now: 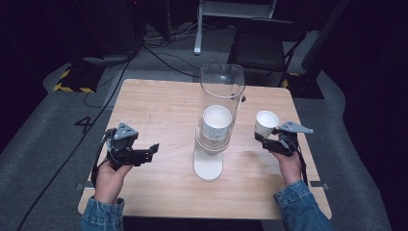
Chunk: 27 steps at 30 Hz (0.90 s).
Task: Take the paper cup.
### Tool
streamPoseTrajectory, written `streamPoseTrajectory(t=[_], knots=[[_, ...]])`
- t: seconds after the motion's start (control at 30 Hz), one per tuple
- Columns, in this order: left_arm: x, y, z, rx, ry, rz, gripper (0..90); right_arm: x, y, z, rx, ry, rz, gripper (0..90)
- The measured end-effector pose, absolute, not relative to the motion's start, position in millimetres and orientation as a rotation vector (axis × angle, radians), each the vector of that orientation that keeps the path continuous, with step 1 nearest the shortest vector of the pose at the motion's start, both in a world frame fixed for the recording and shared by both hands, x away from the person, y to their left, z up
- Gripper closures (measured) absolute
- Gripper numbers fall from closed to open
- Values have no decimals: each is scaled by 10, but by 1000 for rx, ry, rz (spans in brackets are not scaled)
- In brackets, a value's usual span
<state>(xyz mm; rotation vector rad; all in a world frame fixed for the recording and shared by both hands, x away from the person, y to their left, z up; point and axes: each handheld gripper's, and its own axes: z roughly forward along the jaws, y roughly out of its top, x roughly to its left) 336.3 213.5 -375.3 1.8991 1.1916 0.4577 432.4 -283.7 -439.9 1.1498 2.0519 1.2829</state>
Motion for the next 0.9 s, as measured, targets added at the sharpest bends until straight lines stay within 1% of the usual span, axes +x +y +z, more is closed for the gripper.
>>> streamPoseTrajectory(t=[0.07,0.3,0.43,0.5,0.63,0.9], knots=[[3344,2150,-3756,1873,1207,464,164,4360,-2832,-4435,1163,2051,1273,349],[3258,2182,-3758,1873,1216,483,164,4501,-2810,-4558,1210,2070,1266,349],[3225,2206,-3762,1878,1221,494,161,4575,-2781,-4638,1218,2081,1231,348],[3212,2203,-3761,1888,1224,524,158,4604,-2778,-4675,1231,2084,1217,348],[3192,2185,-3762,1921,1217,543,158,4648,-2778,-4748,1252,2106,1192,348],[3184,2229,-3773,1915,1242,537,157,4721,-2788,-4892,1315,2163,1116,346]])
